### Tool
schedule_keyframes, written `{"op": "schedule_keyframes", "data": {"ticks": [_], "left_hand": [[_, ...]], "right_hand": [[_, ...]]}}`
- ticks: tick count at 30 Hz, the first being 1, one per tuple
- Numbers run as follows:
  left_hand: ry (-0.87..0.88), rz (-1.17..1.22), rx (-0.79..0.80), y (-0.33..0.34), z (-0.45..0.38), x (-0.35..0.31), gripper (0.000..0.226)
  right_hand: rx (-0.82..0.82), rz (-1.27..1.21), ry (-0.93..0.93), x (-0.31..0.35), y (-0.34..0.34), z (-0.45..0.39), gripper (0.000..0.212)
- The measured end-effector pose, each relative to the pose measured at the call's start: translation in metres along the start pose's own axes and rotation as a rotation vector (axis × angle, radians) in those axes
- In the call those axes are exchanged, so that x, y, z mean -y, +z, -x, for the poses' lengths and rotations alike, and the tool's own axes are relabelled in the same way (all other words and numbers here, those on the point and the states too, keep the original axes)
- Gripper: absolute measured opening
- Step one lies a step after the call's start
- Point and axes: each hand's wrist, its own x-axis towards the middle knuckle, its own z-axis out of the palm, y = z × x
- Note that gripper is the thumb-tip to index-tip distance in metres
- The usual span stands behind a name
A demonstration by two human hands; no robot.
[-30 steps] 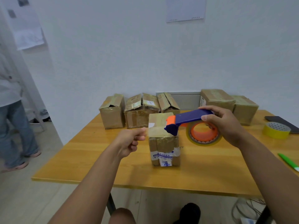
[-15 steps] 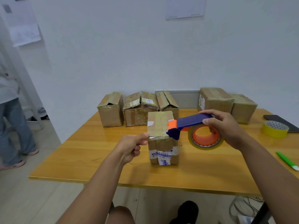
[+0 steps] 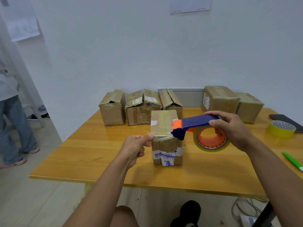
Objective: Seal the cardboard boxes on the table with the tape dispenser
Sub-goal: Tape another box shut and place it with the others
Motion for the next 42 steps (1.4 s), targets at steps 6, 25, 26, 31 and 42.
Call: {"op": "schedule_keyframes", "data": {"ticks": [6, 25, 26, 31, 42], "left_hand": [[-0.055, -0.025, 0.013, 0.0, 0.002, -0.002, 0.03], [1.255, -1.133, -0.37, 0.015, -0.01, 0.043, 0.035], [1.263, -1.157, -0.385, 0.013, -0.012, 0.041, 0.034], [1.21, -1.299, -0.307, 0.008, -0.016, 0.033, 0.046], [1.156, -1.253, -0.257, 0.028, -0.013, 0.037, 0.038]], "right_hand": [[-0.003, 0.003, 0.011, -0.001, 0.0, 0.0, 0.037], [-0.025, -0.077, 0.004, -0.006, 0.009, 0.006, 0.05], [-0.031, -0.087, 0.0, -0.006, 0.013, 0.005, 0.045], [-0.054, -0.094, -0.011, -0.01, 0.025, 0.001, 0.033], [-0.012, -0.032, -0.017, -0.017, 0.008, 0.007, 0.05]]}}
